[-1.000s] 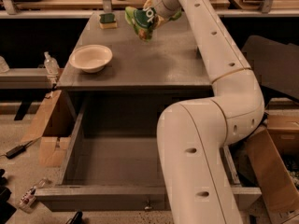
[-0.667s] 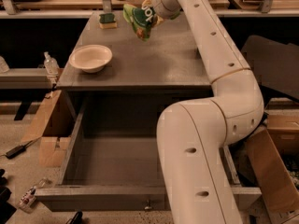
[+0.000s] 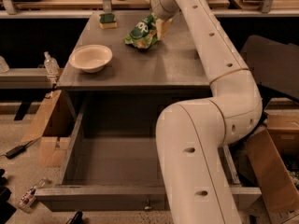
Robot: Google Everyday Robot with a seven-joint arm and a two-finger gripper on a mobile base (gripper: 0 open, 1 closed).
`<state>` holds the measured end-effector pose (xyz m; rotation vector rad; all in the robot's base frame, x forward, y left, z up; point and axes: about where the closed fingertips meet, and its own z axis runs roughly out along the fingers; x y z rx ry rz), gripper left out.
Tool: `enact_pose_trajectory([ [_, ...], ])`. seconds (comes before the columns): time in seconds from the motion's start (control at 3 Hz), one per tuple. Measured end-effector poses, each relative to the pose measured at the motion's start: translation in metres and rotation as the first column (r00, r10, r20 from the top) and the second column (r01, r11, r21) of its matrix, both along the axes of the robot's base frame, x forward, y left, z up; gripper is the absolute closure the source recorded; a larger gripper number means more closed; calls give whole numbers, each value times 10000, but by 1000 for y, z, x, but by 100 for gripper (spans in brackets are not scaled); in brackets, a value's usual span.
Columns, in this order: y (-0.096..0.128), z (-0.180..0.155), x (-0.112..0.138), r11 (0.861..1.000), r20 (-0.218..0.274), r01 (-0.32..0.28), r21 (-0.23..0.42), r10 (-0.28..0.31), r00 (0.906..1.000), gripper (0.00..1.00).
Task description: Pick green rice chip bag from top drawer and place on counter
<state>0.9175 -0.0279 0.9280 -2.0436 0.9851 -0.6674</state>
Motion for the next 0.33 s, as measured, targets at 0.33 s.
enact_pose_trajectory([
  [0.33,0,0,0,10000,0,0,0,0,10000,0],
])
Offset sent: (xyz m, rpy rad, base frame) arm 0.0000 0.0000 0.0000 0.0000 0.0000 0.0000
